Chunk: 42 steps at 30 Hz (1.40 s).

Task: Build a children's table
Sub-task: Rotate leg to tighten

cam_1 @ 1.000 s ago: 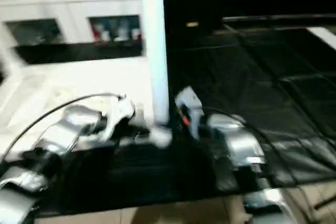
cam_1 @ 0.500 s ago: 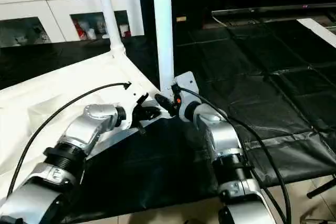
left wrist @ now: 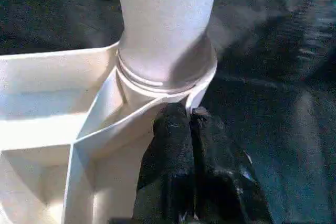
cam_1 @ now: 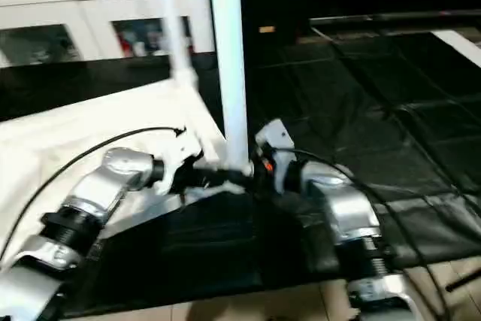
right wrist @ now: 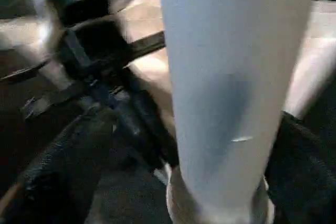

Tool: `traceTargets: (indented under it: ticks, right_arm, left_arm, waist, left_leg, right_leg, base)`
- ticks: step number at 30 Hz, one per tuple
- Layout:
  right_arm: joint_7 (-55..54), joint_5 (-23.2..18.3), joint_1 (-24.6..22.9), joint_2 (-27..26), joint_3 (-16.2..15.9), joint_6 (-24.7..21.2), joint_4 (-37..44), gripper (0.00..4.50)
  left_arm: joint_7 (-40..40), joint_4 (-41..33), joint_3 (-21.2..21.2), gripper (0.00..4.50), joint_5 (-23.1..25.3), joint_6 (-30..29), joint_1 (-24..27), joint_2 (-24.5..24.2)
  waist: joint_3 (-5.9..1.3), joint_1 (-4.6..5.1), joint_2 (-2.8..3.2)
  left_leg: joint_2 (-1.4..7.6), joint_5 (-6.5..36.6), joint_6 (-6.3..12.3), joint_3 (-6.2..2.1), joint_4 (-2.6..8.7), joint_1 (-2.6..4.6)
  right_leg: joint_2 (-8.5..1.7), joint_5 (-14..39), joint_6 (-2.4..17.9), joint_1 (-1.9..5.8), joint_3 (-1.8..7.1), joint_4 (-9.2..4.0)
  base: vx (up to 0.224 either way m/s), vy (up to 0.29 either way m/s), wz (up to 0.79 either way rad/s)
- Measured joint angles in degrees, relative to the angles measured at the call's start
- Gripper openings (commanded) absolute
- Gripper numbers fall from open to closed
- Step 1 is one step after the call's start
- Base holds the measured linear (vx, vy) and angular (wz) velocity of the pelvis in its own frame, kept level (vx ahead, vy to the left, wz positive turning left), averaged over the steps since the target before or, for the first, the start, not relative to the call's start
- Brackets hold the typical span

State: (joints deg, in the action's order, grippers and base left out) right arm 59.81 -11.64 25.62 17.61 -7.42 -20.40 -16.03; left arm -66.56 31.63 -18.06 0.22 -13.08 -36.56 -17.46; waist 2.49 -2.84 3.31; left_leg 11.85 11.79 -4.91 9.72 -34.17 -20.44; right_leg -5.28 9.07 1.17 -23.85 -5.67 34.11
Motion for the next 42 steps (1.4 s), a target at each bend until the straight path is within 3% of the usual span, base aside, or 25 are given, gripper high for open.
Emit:
traceTargets:
  ticks: [9,20,21,25,42]
  right_arm:
    - [14.5,-2.1,1.9,8.4,-3.0,-0.7,0.1,4.48]
    - [22.1,-2.1,3.7,9.9,-7.2,-0.4,-1.1,4.48]
    - [22.6,-2.1,3.7,9.8,-7.4,-0.1,-1.3,4.21]
    - [22.9,-2.1,3.7,9.2,-7.9,0.2,-2.6,4.08]
    - [24.3,-2.8,3.9,7.4,-8.7,0.6,-2.6,2.56]
  left_arm:
    - [-10.9,-3.0,-4.0,0.0,-0.5,3.5,0.7,-3.9]
    - [-17.1,-7.4,-6.8,0.0,-0.6,5.2,2.2,-6.7]
    - [-17.3,-7.7,-6.9,0.0,-0.6,5.3,2.3,-6.9]
    - [-17.3,-7.9,-7.1,0.0,-0.5,5.5,2.3,-7.0]
    - [-17.2,-8.3,-7.2,0.0,-0.5,5.5,2.5,-6.9]
  waist:
    - [0.01,-2.21,-0.05]
    - [0.02,-2.43,-0.15]
    - [0.02,-2.43,-0.16]
    - [0.02,-2.4,-0.16]
    - [0.02,-2.42,-0.16]
  left_leg:
    - [-0.01,0.0,0.02,0.0,-0.23,0.01]
    - [-0.01,0.0,0.0,0.01,-0.27,0.0]
    - [-0.01,0.0,0.0,0.01,-0.28,0.0]
    - [-0.02,0.0,-0.01,0.01,-0.3,0.0]
    - [-0.01,0.0,0.0,0.0,-0.29,-0.01]
  right_leg:
    - [-0.03,0.0,0.0,0.05,0.05,0.06]
    - [-0.04,0.0,0.0,0.12,0.07,0.08]
    - [-0.04,0.0,0.0,0.13,0.07,0.08]
    - [-0.04,0.0,0.0,0.16,0.08,0.08]
    - [-0.04,0.0,0.0,0.15,0.07,0.07]
  base:
    - [0.0,0.0,0.0]
    - [0.0,0.0,0.0]
    - [0.0,0.0,0.0]
    - [0.0,0.0,0.0]
    - [0.0,0.0,0.0]
